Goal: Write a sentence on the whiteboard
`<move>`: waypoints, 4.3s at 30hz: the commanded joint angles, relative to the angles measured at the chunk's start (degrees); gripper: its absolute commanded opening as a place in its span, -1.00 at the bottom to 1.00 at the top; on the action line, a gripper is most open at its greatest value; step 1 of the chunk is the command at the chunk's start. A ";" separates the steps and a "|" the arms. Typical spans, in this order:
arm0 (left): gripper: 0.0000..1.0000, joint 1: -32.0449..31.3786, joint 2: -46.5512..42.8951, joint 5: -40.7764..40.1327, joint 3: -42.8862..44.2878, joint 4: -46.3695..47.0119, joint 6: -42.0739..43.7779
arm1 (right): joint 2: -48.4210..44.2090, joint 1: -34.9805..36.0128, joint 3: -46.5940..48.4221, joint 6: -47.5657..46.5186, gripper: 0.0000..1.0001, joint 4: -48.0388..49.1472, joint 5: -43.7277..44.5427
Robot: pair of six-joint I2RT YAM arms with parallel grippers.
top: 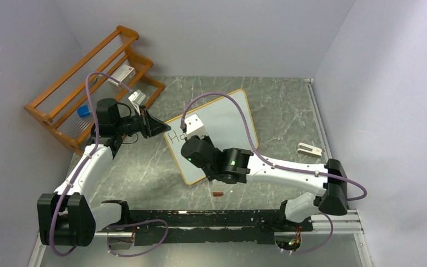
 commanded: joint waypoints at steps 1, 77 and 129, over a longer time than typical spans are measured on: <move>-0.90 -0.80 1.09 -1.41 -0.57 -4.51 3.05 | -3.27 -0.34 -1.18 0.33 -1.00 0.67 2.79; -0.90 -0.88 1.74 -1.33 -0.31 -4.93 3.33 | -0.89 -4.24 -0.75 -3.52 -1.00 6.13 1.42; -0.90 -0.88 1.88 -1.52 -0.22 -5.12 3.41 | -0.62 -4.11 -1.91 -0.55 -1.00 -0.78 -3.51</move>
